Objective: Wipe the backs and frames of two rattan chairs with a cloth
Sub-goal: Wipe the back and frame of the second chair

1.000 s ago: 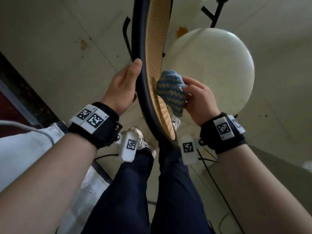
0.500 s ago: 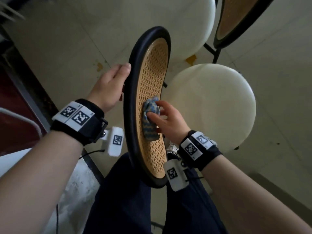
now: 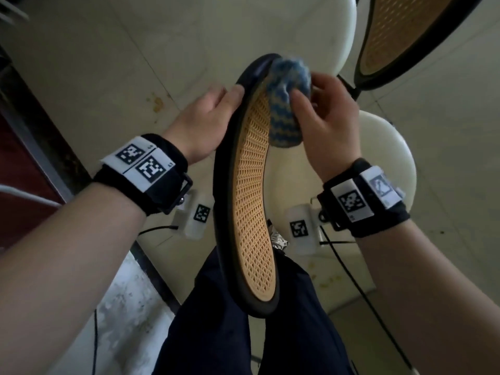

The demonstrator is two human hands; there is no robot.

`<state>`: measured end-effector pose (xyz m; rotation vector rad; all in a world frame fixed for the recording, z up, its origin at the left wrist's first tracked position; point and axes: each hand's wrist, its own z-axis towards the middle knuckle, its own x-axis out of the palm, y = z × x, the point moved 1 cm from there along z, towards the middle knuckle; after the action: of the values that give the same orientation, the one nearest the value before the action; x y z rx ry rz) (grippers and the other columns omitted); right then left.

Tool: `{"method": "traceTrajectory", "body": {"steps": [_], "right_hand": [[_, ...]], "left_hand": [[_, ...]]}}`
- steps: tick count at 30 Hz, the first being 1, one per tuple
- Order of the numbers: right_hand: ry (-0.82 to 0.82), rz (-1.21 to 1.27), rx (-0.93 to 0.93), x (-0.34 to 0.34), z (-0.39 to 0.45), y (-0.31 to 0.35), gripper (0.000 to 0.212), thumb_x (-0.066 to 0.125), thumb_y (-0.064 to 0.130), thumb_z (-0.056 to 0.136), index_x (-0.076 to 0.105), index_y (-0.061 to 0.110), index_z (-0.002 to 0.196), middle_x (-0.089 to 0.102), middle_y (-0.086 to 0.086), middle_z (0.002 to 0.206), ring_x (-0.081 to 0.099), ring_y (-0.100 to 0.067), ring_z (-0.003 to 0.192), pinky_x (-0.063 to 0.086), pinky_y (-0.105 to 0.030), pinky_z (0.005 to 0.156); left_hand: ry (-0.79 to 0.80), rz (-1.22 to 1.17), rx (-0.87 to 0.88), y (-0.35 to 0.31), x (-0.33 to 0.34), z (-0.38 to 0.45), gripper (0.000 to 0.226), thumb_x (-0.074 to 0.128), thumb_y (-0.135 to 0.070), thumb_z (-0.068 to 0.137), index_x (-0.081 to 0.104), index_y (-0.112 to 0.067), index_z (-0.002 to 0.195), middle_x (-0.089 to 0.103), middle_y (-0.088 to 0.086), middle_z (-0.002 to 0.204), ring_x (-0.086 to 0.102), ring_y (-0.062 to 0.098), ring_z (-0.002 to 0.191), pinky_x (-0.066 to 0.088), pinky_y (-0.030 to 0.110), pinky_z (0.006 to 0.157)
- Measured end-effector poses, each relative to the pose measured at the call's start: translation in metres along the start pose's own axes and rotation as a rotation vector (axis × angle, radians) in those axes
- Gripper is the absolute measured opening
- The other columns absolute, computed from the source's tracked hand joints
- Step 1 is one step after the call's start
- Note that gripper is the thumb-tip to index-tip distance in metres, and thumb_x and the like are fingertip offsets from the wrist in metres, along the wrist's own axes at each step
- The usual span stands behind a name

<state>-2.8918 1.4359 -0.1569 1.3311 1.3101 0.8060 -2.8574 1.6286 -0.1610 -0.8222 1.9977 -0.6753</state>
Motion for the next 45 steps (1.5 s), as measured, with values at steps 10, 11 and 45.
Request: {"method": "traceTrajectory", "body": {"steps": [10,11,45], "right_hand": [[-0.031,-0.115,-0.128,0.057,0.004,0.009,0.018,0.046,0.012,0.099,0.050,0.002,0.113,0.056,0.013,0.085,0.056,-0.002,0.075,0.053,-0.034,0.070],[-0.045,-0.135,-0.138,0.058,0.007,0.008,0.019,0.045,0.011,0.099,0.049,0.002,0.114,0.055,0.015,0.084,0.055,0.001,0.074,0.052,-0.031,0.070],[-0.004,0.067,0.154,0.053,-0.003,-0.002,0.024,0.047,0.016,0.090,0.063,0.001,0.101,0.066,-0.013,0.088,0.061,-0.028,0.080,0.052,-0.046,0.073]], "left_hand": [[0.113,0.026,0.088,0.003,0.001,0.004,0.070,0.018,-0.068,0.087,0.052,-0.007,0.097,0.062,0.011,0.090,0.059,0.027,0.086,0.047,0.051,0.089],[0.120,0.022,0.084,0.002,0.001,0.003,0.071,0.017,-0.070,0.084,0.052,-0.010,0.096,0.061,0.009,0.089,0.058,0.026,0.085,0.047,0.051,0.089],[0.057,-0.103,0.092,0.015,0.008,0.006,0.063,0.022,-0.064,0.097,0.062,-0.020,0.116,0.070,-0.004,0.105,0.066,0.008,0.097,0.053,0.034,0.088]]}}
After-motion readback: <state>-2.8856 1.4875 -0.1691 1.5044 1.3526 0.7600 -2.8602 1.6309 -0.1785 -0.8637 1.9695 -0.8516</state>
